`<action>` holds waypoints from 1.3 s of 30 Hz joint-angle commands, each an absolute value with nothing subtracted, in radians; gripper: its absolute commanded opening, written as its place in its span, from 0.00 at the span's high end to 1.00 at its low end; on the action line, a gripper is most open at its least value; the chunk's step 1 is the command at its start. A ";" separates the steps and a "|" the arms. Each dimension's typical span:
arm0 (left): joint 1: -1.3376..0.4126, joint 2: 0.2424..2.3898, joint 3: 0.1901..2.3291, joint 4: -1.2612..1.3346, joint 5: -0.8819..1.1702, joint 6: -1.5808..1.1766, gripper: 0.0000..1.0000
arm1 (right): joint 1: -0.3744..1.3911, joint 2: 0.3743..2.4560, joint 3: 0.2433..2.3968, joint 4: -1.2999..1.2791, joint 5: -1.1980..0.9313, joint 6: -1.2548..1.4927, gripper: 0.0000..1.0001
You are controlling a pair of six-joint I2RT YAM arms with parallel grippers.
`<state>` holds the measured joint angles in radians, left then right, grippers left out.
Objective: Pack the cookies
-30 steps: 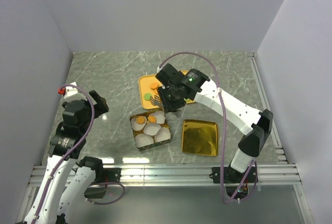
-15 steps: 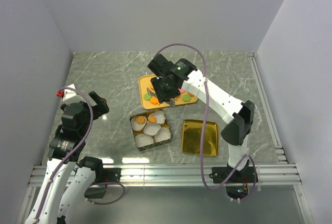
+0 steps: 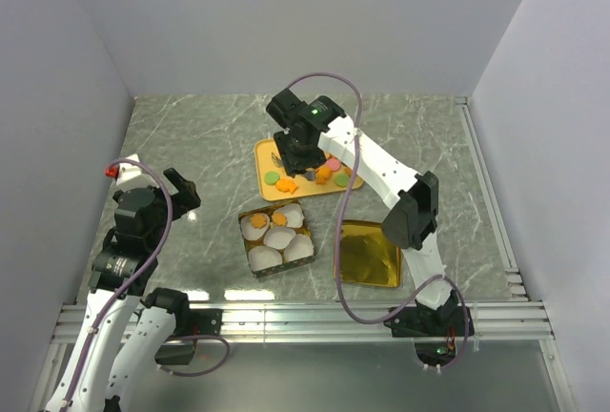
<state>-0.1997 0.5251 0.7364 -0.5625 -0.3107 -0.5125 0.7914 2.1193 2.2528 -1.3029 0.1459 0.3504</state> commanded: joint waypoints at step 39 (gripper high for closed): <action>-0.204 0.543 0.718 -0.503 -0.245 -0.488 0.06 | 0.739 2.336 2.395 -1.212 0.097 0.374 0.55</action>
